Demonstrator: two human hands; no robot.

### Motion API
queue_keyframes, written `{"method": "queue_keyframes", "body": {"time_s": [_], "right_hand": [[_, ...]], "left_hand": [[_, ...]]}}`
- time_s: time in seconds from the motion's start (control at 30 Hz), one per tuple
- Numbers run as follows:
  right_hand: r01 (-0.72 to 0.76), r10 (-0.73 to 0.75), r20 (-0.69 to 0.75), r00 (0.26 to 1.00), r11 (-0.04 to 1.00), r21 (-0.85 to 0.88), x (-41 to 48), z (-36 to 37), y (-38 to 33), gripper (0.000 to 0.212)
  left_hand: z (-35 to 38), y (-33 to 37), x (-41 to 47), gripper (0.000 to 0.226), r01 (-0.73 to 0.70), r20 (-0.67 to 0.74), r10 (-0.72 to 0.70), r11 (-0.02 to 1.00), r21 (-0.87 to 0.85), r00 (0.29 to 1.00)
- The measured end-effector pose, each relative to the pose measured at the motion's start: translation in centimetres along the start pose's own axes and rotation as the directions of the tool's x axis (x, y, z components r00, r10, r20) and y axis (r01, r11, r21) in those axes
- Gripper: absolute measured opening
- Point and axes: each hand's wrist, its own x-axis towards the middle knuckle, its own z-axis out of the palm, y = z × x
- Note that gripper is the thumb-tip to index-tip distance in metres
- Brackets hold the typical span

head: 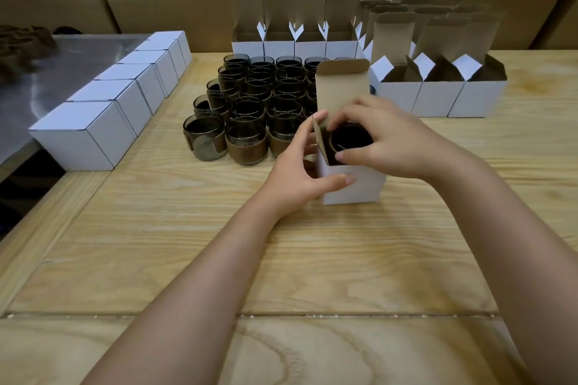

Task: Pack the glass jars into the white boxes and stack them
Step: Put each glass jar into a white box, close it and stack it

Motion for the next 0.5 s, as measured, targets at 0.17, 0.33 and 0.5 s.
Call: {"method": "queue_keyframes", "body": {"time_s": [0.17,0.33,0.5], "right_hand": [[0.053,-0.031,0.121,0.992,0.982,-0.181,0.1,-0.1,0.1,0.029],[0.116,-0.096,0.119,0.988,0.979,-0.167,-0.4,0.3,0.9,0.028],[0.197,0.108,-0.494,0.863,0.828,0.525,-1.9,1.9,1.9,0.023]], "left_hand": [[0.0,-0.1,0.0,0.104,0.003,0.003,-0.003,1.0,-0.002,1.0],[-0.1,-0.1,0.0,0.099,-0.008,0.008,0.008,1.0,0.001,1.0],[-0.1,-0.2,-0.1,0.101,-0.004,-0.001,0.004,1.0,0.007,1.0]]}}
